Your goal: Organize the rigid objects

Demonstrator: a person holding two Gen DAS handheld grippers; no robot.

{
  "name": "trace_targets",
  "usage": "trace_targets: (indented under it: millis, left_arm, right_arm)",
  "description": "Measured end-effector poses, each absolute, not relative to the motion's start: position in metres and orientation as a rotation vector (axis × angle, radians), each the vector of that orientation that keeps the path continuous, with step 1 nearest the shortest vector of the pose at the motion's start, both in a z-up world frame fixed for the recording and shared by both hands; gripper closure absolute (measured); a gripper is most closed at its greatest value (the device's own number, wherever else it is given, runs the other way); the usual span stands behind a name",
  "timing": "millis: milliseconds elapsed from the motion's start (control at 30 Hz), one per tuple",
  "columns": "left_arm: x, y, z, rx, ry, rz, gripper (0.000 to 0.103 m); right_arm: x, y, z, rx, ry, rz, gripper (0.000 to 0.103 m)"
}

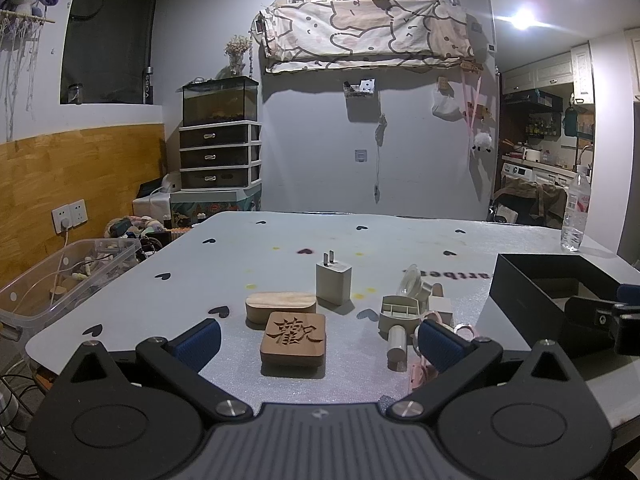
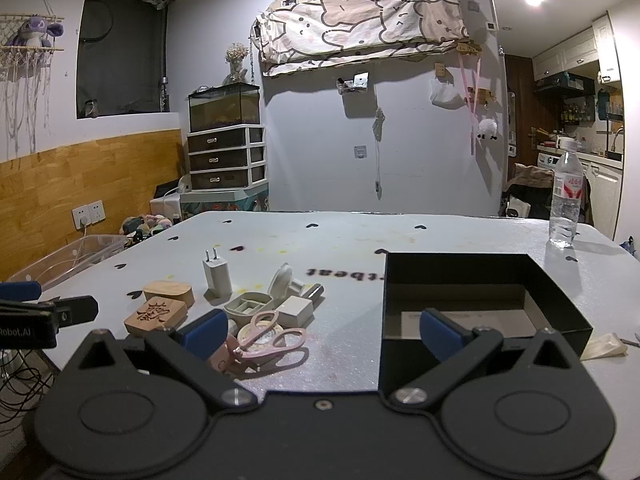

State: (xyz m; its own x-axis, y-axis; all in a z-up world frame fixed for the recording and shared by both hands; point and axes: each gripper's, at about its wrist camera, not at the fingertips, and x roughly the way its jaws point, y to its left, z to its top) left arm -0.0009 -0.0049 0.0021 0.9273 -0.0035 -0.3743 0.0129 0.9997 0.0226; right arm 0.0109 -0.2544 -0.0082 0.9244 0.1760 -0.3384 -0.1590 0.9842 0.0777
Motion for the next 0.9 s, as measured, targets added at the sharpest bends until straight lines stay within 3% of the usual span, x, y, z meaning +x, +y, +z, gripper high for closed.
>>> trace_targets:
  millis: [900]
  left_arm:
    - [0.0001,-0.0066,0.0034,0.024,0.381,-0.009,0.000]
  right_arm:
    - [0.0092,-0.2578,-0.0070,0.050,0.351,0.172,0.000]
